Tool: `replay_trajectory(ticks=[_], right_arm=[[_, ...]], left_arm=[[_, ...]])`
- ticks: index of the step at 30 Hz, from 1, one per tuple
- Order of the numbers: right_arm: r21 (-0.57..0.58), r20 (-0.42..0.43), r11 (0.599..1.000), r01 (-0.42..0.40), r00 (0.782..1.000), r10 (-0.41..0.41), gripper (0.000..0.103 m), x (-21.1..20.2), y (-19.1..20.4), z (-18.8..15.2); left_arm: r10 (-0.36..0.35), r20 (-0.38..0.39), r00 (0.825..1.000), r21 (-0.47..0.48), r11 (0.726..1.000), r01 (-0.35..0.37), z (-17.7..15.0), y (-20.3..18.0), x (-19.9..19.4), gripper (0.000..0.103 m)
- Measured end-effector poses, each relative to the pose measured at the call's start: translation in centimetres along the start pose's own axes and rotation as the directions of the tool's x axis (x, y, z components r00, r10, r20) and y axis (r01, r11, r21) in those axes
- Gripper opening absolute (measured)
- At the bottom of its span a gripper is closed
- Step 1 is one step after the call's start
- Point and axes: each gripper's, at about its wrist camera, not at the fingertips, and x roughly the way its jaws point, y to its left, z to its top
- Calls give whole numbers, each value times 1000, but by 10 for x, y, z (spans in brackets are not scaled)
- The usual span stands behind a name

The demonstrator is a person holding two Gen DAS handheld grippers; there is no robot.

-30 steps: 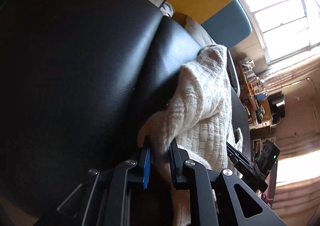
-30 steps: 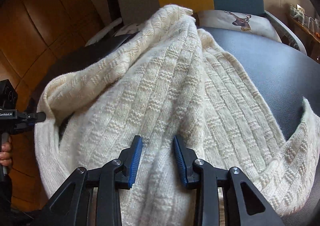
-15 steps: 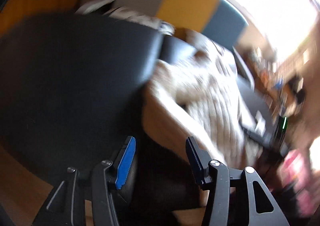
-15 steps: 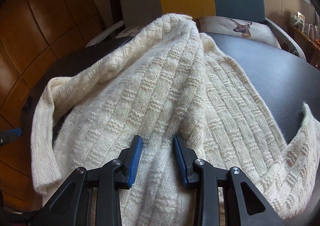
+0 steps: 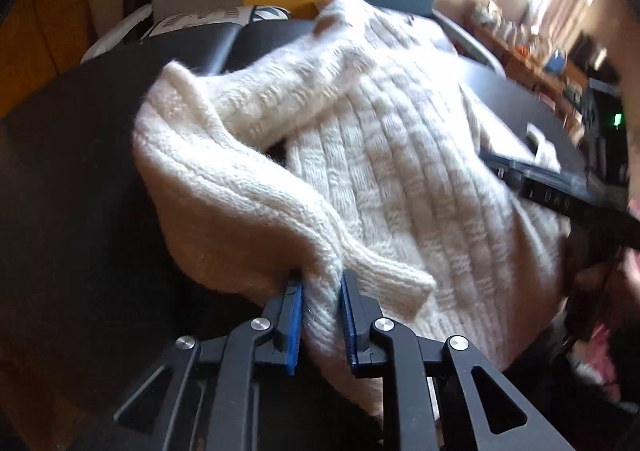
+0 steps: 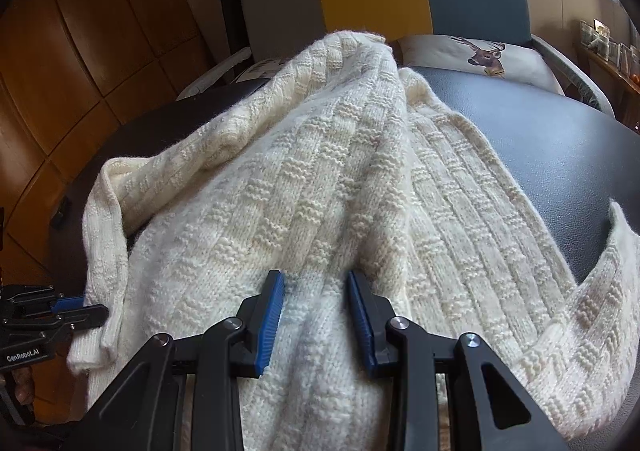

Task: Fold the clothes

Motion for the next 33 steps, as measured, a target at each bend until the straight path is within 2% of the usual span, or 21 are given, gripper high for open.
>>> replay_trajectory(ticks=[3,6,9,11,12,17,18,19,20,21,22,24,26,29,32,33], right_arm=[[-1,2,1000,-2,1000,2,34,0,0,0],[0,5,1000,-4,1000,4,34,0,1,0],[-3,8,1000,0,1000,1,34,0,3,0],[-5,9,1000,4,1000,-4,34,0,4,0],[-6,9,1000,5,1000,-5,34,0,4,0],[-10,9,1000,13,1000,-13,34,0,6,0],[-9,10,1000,14,1000,-14,34,0,7,-1],[-9,11,1000,14,1000,-14,34,0,7,-1],[-8,12,1000,15,1000,-15,34,0,7,-1],[-8,12,1000,15,1000,-15,34,0,6,-1],[-8,12,1000,15,1000,-15,34,-1,6,-1],[-8,14,1000,15,1000,-15,34,-1,6,-1],[-8,16,1000,15,1000,-14,34,-2,6,-2],[-5,20,1000,14,1000,-14,34,-2,5,-2],[-8,22,1000,13,1000,-13,34,-3,3,-2],[-9,23,1000,15,1000,-15,34,-3,4,-2]], left_arm=[[-77,29,997,-108,991,80,2,25,-10,13],[-184,97,978,-256,945,204,6,65,-30,12],[-275,183,944,-391,860,327,9,107,-50,12],[-316,265,911,-497,765,410,7,150,-60,12],[-314,295,903,-545,721,428,5,169,-62,12],[-250,294,922,-687,615,386,-7,236,-56,14],[-247,283,927,-701,606,376,-9,242,-53,19],[-232,263,937,-710,611,351,-10,244,-51,25],[-220,246,944,-718,613,330,-12,247,-50,37],[-218,247,944,-725,605,329,-15,249,-50,49],[-217,256,942,-733,591,336,-19,251,-51,52],[-205,262,943,-742,582,333,-26,251,-54,56],[-161,251,954,-749,593,297,-34,254,-62,58],[-93,225,970,-749,621,233,-49,260,-75,70],[-5,183,983,-743,655,142,-56,260,-79,72],[19,169,985,-744,659,115,-58,260,-77,72]])
